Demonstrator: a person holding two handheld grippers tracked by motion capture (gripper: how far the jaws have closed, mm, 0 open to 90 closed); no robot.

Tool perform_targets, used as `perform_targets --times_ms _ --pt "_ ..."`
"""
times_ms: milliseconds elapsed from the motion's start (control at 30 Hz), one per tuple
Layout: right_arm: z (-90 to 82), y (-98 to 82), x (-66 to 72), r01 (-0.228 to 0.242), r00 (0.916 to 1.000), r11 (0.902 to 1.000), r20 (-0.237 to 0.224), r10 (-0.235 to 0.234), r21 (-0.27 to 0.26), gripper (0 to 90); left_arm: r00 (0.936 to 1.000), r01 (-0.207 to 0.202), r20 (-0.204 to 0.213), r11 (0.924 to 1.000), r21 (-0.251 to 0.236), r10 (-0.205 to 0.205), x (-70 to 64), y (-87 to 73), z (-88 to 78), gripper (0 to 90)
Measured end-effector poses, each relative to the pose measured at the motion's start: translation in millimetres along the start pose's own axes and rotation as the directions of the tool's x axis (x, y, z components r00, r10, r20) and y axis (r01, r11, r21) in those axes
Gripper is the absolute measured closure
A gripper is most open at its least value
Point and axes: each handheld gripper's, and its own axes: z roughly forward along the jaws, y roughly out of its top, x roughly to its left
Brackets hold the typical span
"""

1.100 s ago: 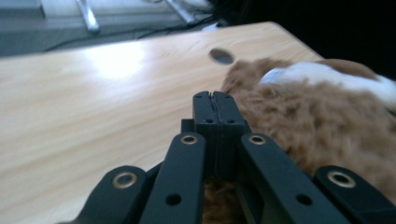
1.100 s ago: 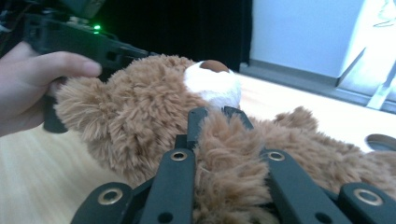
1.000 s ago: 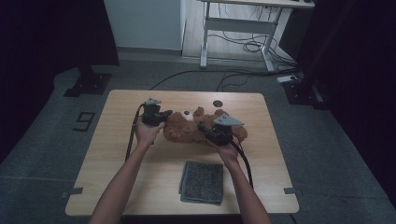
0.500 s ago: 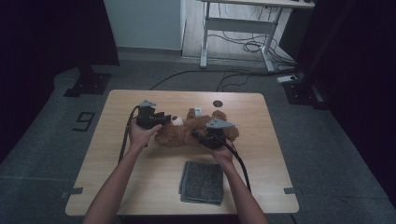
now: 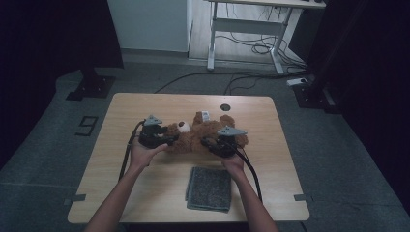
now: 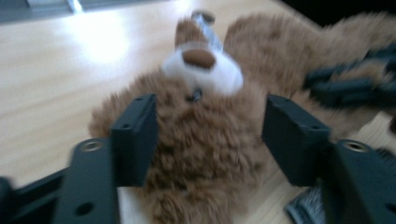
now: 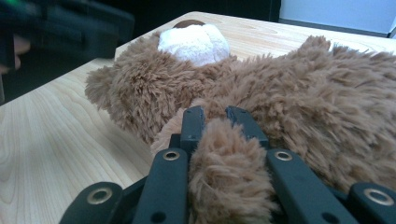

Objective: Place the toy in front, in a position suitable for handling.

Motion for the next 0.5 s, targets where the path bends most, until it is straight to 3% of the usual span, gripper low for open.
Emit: perform_targets --times_ms 100,233,333,500 --pt "-0.9 -1.4 0.8 -0.007 1.0000 1.0000 0.002 0.007 0.001 74.3 0.9997 -0.010 -0.022 0.9984 0.056 0.012 -3.1 -6.5 12.4 29.4" --pt "-5.8 -3.3 1.8 0.008 0.9998 0.9999 0.019 -0.008 0.008 67.2 0.9996 -0.003 -0.027 0.9992 0.041 0.004 -2.4 -9.3 17.9 30.9" --pt "-13.7 -3.6 0.5 -0.007 0.9996 0.9999 0.026 0.007 0.015 54.0 0.9996 0.001 -0.030 0.9993 0.038 0.000 -1.2 -10.0 18.6 31.6" --pt "-40.3 -7.5 -4.0 -0.007 0.9894 0.9991 0.144 0.013 -0.041 37.5 0.9996 0.010 -0.027 0.9994 0.032 -0.009 -0.4 -13.6 19.9 32.0"
